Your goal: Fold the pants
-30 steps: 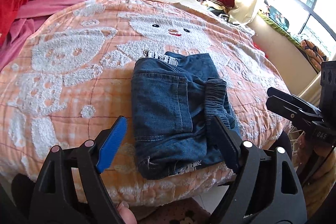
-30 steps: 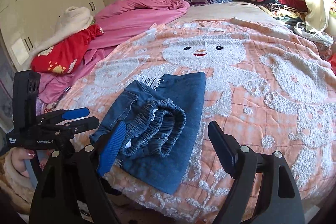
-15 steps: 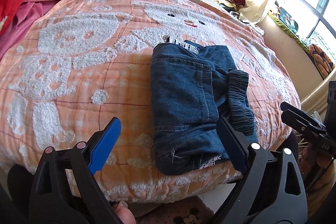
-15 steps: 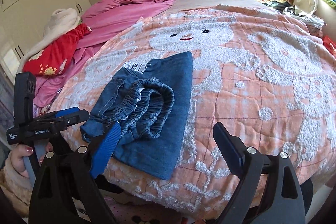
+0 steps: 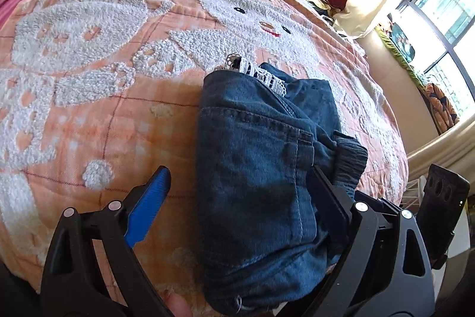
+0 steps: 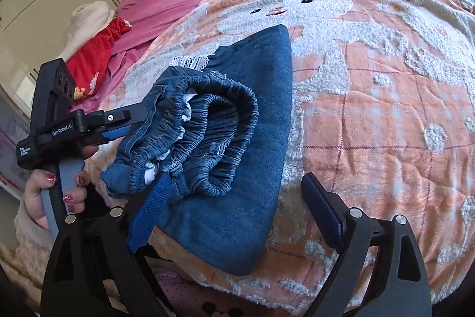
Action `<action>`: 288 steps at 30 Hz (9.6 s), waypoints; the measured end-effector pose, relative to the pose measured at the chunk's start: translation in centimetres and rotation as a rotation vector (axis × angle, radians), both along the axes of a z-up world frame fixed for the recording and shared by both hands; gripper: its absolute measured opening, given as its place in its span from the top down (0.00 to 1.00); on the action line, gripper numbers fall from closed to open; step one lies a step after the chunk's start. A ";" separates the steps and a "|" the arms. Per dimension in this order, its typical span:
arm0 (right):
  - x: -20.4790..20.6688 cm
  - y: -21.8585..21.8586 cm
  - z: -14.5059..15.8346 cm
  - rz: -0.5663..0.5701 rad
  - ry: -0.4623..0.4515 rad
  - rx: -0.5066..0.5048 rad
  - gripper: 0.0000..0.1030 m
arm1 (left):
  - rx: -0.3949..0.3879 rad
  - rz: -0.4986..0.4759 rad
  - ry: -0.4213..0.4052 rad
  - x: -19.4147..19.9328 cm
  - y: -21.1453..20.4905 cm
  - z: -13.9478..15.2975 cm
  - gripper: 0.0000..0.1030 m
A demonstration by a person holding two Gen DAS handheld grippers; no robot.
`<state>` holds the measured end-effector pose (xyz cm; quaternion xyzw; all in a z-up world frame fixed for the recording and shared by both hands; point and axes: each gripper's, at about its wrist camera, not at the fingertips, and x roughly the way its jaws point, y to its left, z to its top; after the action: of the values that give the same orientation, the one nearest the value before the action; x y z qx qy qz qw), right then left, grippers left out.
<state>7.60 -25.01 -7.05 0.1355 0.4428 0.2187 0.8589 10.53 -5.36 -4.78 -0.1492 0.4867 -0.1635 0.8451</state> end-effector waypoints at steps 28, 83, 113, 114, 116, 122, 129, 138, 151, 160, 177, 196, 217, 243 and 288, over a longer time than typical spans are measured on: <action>2.9 1.8 -0.4 0.108 -0.062 0.115 0.49 | -0.038 -0.040 0.023 2.2 -1.7 -0.4 0.47; 11.3 1.5 0.4 0.032 -0.073 -0.073 0.36 | 0.046 -0.025 -0.023 10.1 -2.9 0.0 0.54; 9.3 0.2 2.3 -0.084 -0.107 -0.158 0.07 | 0.049 0.014 -0.060 8.2 -1.6 2.4 0.11; 9.2 0.2 2.5 -0.089 -0.113 -0.163 0.07 | 0.046 0.019 -0.066 8.1 -1.5 2.7 0.10; 8.9 0.0 3.0 -0.101 -0.125 -0.171 0.05 | 0.039 0.026 -0.083 7.8 -1.3 3.3 0.10; 7.9 -0.2 4.2 -0.118 -0.153 -0.172 0.05 | 0.049 0.031 -0.113 6.8 -0.9 4.9 0.10; 6.4 -0.5 5.7 -0.130 -0.191 -0.171 0.05 | 0.058 0.032 -0.150 5.3 -0.6 6.5 0.10; 3.9 -0.1 8.4 -0.137 -0.262 -0.183 0.05 | 0.083 0.045 -0.210 3.0 -0.3 8.3 0.10; 0.6 0.5 9.6 -0.141 -0.306 -0.172 0.05 | 0.102 0.043 -0.273 -1.1 -0.4 9.6 0.09; -1.4 1.3 10.3 -0.143 -0.339 -0.205 0.05 | 0.138 0.045 -0.286 -3.9 -0.3 9.3 0.09; -4.9 2.4 8.4 -0.138 -0.333 -0.296 0.05 | 0.181 0.034 -0.255 -7.8 0.2 6.6 0.09; -6.1 2.0 5.9 -0.161 -0.282 -0.319 0.05 | 0.190 0.058 -0.186 -9.7 0.5 3.5 0.09; -6.1 2.2 5.8 -0.161 -0.273 -0.319 0.05 | 0.217 0.088 -0.179 -9.6 0.9 3.6 0.09; -6.1 2.2 6.0 -0.162 -0.272 -0.316 0.05 | 0.221 0.101 -0.175 -9.6 1.2 3.7 0.09; -3.8 -3.9 6.2 -0.238 -0.216 -0.328 0.05 | 0.260 0.140 -0.173 -7.4 3.7 3.5 0.09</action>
<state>3.77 -28.92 -0.90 0.0212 0.3588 0.0542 0.9316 3.12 -1.67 -1.30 -0.0575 0.4178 -0.0521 0.9052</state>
